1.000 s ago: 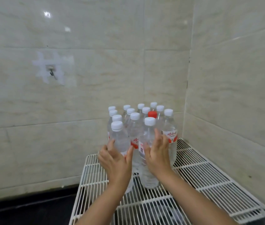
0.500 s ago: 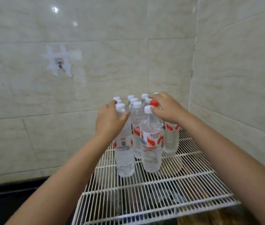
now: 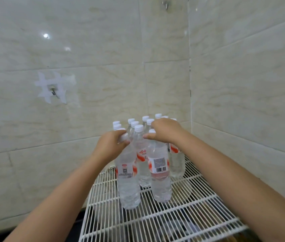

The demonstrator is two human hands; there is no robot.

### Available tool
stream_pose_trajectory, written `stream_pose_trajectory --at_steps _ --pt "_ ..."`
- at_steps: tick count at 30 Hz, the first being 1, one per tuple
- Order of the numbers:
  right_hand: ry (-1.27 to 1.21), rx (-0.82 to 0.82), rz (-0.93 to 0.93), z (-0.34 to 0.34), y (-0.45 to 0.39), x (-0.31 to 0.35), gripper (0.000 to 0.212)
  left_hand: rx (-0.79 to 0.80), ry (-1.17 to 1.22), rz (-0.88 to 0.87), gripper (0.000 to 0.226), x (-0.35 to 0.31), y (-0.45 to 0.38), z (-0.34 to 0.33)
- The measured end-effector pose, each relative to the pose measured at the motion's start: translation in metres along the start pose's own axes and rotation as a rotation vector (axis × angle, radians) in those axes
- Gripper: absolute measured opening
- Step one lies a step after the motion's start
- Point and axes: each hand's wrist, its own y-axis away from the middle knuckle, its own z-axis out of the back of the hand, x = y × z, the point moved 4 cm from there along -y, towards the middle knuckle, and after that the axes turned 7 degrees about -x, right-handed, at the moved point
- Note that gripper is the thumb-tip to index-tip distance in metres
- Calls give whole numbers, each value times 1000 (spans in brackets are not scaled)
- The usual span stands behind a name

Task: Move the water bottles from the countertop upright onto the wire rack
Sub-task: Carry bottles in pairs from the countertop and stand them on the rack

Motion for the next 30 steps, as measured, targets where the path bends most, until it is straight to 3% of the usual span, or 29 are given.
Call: stream_pose_trajectory --at_steps 3,6,8,14,21,24,27,30 --pt "-225 139 73 1 6 -5 33 1 -1 -19 31 4 0 0" --pt "-258 175 119 5 7 -6 36 31 12 -50 31 5 0 -1" --pt "-217 137 120 7 5 -4 12 44 14 -63 32 6 1 -2" --pt "17 -106 -10 -1 -1 15 41 42 29 -61 42 11 3 0" --pt "-124 82 68 -5 7 14 41 135 140 -47 30 16 -3 2" --pt "-174 53 56 -9 9 13 45 -10 137 77 36 18 -1 0" --pt "-190 8 42 -11 9 13 47 -189 -48 173 45 14 5 -7" --pt "-206 -1 36 -9 13 13 48 -167 -59 161 49 13 2 -15"
